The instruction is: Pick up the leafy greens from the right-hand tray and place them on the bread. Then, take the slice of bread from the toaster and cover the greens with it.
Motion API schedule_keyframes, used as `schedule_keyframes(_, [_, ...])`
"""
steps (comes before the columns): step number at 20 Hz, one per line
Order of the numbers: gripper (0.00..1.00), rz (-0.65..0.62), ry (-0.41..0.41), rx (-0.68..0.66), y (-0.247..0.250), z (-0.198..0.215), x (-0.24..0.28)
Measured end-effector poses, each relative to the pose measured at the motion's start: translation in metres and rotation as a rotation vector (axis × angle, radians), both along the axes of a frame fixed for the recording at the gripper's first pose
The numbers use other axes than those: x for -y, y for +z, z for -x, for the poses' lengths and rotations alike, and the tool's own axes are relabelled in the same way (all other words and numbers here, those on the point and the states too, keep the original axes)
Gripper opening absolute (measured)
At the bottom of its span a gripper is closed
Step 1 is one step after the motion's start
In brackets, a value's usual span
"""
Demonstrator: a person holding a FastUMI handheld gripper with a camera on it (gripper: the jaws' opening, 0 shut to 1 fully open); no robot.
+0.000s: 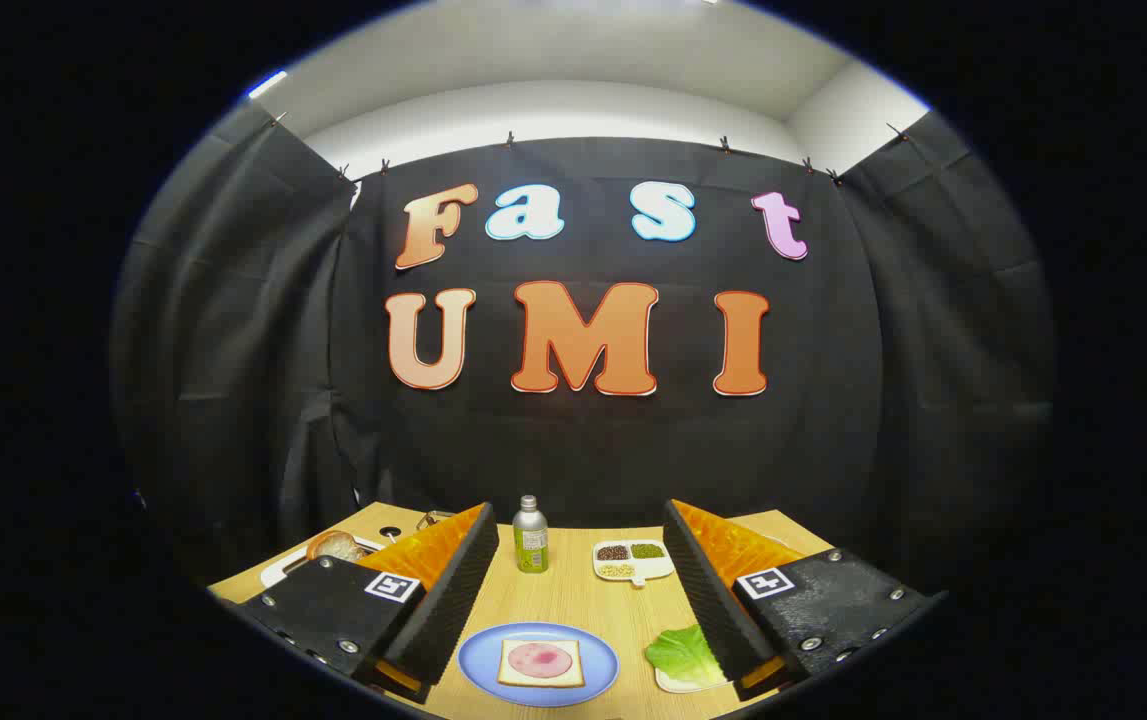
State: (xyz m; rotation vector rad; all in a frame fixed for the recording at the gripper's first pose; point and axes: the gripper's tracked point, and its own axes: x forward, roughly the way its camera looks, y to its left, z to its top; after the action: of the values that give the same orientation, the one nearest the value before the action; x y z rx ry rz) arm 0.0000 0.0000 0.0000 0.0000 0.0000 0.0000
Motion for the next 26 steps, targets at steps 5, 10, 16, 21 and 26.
schedule_keyframes(5, [0.99,-0.001,0.001,-0.016,-0.004,0.002,0.005])
schedule_keyframes(10, [0.99,-0.018,-0.002,-0.031,-0.01,0.005,0.011])
schedule_keyframes(16, [0.99,-0.033,-0.006,-0.049,-0.018,0.006,0.015])
schedule_keyframes(21, [0.99,-0.053,-0.018,-0.056,-0.019,0.006,0.02])
schedule_keyframes(26, [0.99,-0.057,-0.034,-0.06,-0.02,0.003,0.026])
